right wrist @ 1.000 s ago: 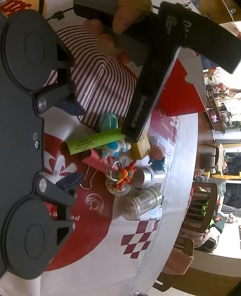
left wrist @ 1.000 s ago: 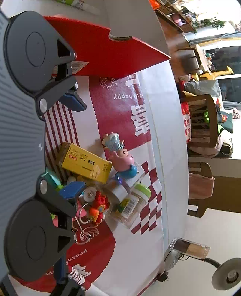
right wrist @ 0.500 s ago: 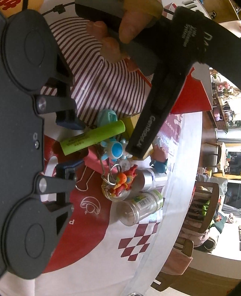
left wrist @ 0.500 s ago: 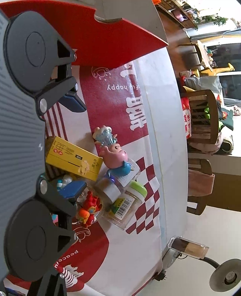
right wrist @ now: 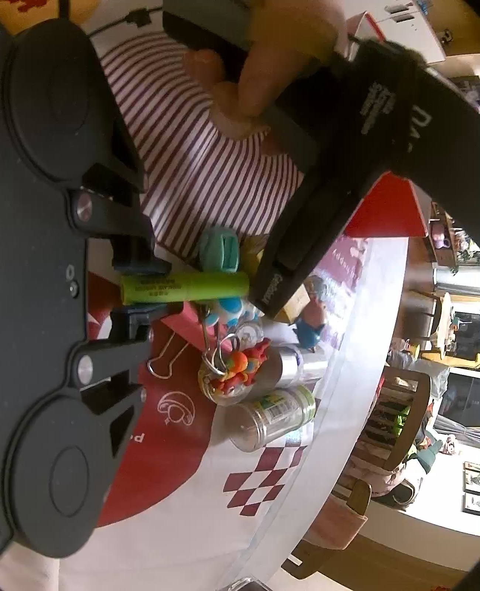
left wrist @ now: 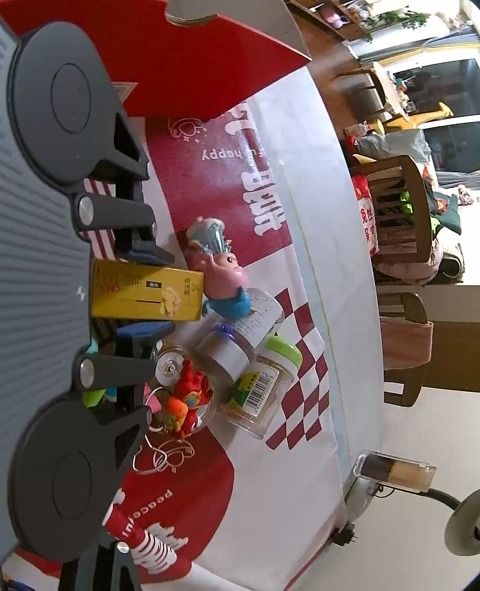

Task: Organize rigid objects
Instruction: 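Grasp the yellow box with the left gripper while the right gripper grasps the green highlighter, then carry the yellow box and green highlighter with both grippers over the shoebox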

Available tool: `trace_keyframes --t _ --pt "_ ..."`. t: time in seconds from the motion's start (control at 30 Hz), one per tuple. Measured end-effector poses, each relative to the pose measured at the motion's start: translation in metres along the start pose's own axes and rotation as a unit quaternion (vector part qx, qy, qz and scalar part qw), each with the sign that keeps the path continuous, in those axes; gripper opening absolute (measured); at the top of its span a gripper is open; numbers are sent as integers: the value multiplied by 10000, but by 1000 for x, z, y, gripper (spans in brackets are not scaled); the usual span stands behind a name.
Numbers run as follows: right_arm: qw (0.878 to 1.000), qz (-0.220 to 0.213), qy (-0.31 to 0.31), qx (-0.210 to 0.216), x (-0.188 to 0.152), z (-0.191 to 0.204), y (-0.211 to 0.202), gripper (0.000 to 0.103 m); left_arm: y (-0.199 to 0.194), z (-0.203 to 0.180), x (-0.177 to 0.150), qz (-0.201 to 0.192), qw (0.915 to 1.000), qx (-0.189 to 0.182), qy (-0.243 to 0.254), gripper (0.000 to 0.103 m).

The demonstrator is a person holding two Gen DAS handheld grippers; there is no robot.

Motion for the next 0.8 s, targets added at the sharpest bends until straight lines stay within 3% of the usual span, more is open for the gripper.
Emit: trace_keyframes --t 0.4,0.8 --pt "9948 -210 907 419 -3 -9 -37 15 -29 25 -12 168 9970 -223 -716 30" --pt "9913 -572 1102 432 22 5 -76 15 -95 43 -7 -274 9935 -492 -991 29"
Point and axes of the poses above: each gripper's, at about its wrist camera, not at the fingertips, and y roughly the way its jaws point, z to its left, x to its top, the point moved 3 cm from there along y, roughly the way its jaws point, and after that the axes turned 6 degrees about x, right-handed, at the moved point
